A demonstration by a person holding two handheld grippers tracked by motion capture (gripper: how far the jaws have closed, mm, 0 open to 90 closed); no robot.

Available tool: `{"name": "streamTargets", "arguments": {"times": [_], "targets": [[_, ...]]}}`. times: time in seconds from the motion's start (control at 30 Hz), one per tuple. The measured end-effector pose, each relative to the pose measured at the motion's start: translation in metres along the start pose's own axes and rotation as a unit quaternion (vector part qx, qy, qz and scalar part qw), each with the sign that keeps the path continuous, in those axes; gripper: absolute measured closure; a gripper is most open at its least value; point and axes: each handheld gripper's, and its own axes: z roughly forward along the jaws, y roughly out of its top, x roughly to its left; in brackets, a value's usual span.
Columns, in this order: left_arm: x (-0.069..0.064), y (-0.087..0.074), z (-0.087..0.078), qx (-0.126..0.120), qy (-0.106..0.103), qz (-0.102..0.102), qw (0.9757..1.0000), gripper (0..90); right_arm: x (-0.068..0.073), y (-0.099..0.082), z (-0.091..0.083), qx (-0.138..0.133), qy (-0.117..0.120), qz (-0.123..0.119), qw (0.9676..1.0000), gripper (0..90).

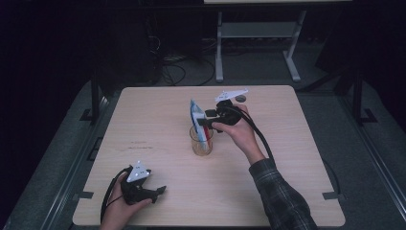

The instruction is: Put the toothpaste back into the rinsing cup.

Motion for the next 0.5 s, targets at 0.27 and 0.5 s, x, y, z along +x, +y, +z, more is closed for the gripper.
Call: {"name": "streamTargets", "arguments": {"times": [0.27, 0.5], "targets": [[0.0, 0.0, 0.0, -0.001, 0.001, -0.001, 1.0, 13.4, -0.007, -0.013, -0.024, -0.004, -0.014, 0.006, 0.9999, 43.8], [0.0, 0.0, 0.0, -0.001, 0.001, -0.002, 1.0, 13.4, -0.007, -0.023, -0.04, 0.002, -0.034, -0.001, 0.9994, 41.3]]}}
